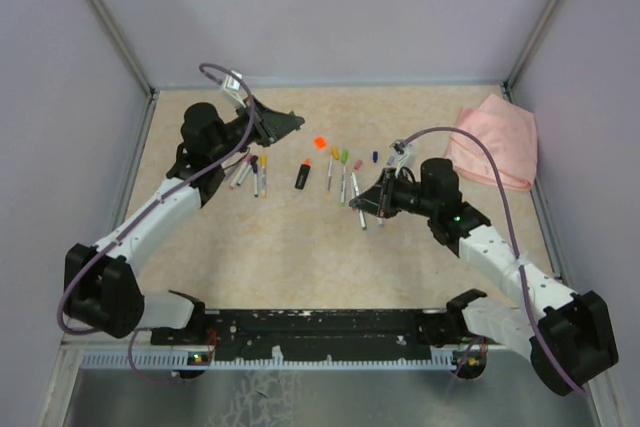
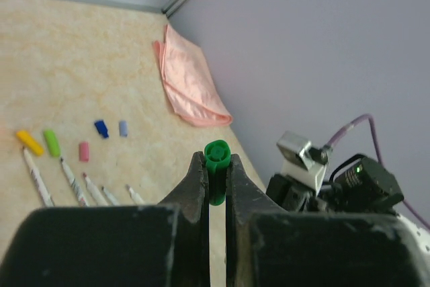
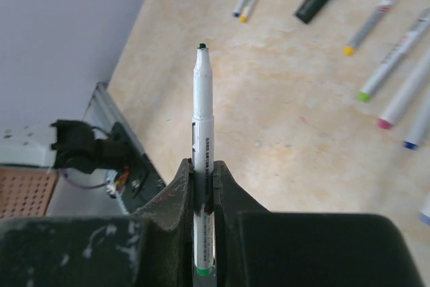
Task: Open the pen caps
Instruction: Place the pen at the center of the board.
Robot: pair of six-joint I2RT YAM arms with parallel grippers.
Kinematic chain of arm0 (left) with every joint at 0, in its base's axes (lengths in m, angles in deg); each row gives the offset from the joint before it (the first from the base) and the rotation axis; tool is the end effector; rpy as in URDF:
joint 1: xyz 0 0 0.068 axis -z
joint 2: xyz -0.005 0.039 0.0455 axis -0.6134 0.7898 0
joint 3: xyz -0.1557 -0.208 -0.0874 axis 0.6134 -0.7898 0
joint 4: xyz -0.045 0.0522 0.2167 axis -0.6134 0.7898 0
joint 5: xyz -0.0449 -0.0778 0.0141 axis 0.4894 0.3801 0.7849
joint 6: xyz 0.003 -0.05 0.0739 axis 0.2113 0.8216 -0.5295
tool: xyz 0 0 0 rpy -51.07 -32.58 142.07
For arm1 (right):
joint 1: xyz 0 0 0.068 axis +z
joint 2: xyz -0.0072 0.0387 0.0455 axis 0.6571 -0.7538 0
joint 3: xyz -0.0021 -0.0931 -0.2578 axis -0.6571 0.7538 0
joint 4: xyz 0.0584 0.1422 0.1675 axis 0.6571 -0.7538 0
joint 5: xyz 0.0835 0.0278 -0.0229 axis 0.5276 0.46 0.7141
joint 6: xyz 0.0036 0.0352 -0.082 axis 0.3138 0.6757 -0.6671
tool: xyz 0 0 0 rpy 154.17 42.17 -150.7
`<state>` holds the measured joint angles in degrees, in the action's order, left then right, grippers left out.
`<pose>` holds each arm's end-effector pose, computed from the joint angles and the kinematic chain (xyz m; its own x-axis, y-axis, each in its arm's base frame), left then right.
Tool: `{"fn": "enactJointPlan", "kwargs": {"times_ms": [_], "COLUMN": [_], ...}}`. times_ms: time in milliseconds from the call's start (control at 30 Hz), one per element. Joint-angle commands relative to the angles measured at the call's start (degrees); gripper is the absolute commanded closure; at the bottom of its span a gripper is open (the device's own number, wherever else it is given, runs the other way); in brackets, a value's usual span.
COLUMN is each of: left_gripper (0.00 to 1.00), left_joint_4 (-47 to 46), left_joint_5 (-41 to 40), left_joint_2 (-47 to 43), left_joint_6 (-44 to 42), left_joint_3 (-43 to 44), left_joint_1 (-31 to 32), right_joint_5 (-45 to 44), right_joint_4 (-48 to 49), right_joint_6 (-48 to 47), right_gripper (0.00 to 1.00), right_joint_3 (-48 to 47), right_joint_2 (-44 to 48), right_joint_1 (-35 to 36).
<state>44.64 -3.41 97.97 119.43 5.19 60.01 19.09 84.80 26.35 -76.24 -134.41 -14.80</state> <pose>0.2904 -0.1585 0.3776 -0.5079 -0.4859 -0.7113 0.5768 0.4215 -0.6998 0.1814 0.1427 0.2682 -0.7256 0.1605 -0.6691 -0.5456 0.4583 0.7016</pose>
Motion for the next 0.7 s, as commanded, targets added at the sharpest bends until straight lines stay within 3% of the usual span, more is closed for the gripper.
{"fn": "enactJointPlan", "kwargs": {"times_ms": [0,133,333,667], "left_gripper": [1.00,1.00,1.00,1.00], "left_joint_4": [4.05,5.94,7.10,7.10], "left_joint_5": [0.89,-0.62,-1.31,0.28], "left_joint_2": [-6.34,-11.41,-14.11,-14.29], "left_joint_6": [-2.62,-3.20,-3.55,-3.57], "left_joint_3": [-5.82,-11.42,-14.03,-14.60], "left_joint_1": [-0.20,-0.28,-0.59,-1.03], "right_joint_5": [-15.48,-21.27,-30.48,-32.76], "right_joint_4": [-14.05,-19.20,-25.44,-24.60], "right_joint_6": [-7.03,-8.49,-10.12,-10.92], "right_gripper": [1.00,1.00,1.00,1.00], "right_joint_3": [-4.50,-4.90,-7.96,-8.03], "right_joint_2": [1.75,0.01,-6.61,-16.38], "right_joint_1": [-3.16,-7.97,-9.23,-9.54]}}
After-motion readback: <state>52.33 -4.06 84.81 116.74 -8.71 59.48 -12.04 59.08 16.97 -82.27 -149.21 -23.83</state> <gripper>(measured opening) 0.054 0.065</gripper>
